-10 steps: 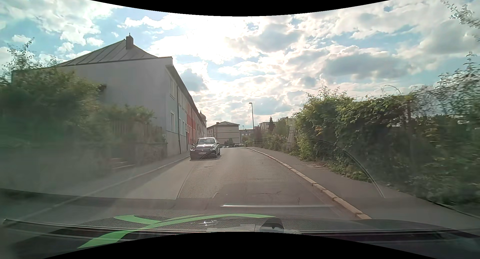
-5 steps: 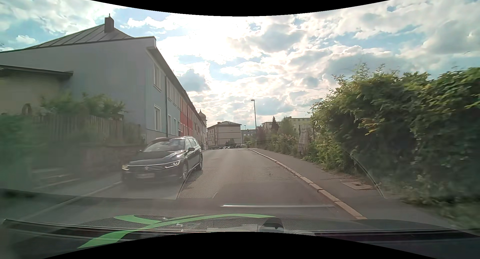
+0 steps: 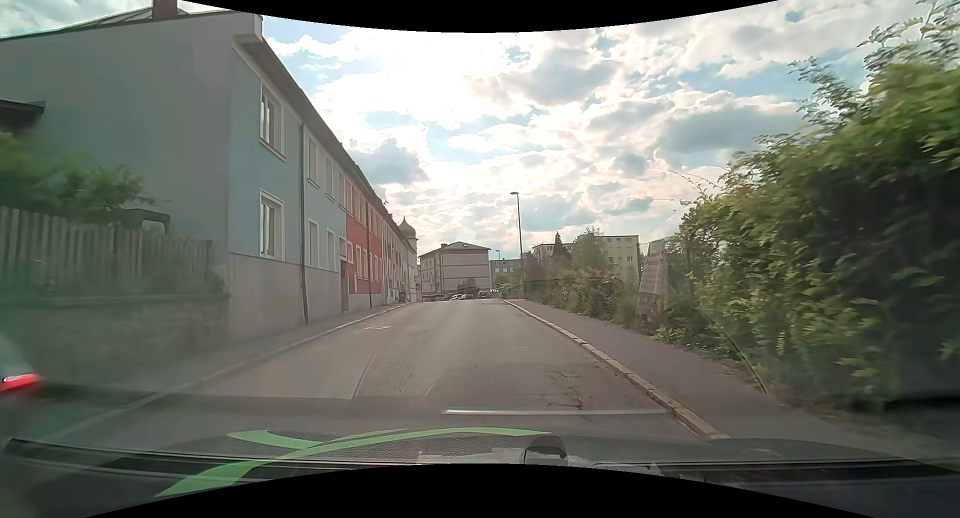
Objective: Follow the waypoints while adhering to traffic rules and regulations
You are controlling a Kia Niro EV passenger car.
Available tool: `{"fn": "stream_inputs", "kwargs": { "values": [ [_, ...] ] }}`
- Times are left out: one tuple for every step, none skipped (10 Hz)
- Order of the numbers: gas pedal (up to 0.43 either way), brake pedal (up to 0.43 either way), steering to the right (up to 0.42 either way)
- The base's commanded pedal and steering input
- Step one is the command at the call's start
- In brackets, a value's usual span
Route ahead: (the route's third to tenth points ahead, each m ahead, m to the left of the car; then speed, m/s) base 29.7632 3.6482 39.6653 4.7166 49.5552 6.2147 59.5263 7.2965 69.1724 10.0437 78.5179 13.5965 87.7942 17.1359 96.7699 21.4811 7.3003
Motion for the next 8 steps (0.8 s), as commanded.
{"fn": "stream_inputs", "kwargs": {
  "values": [
    [0.15,0.0,-0.027],
    [0.15,0.0,-0.027],
    [0.15,0.0,-0.027],
    [0.15,0.0,-0.027],
    [0.15,0.0,-0.027],
    [0.15,0.0,-0.027],
    [0.15,0.0,-0.027],
    [0.15,0.0,-0.026]
  ]
}}
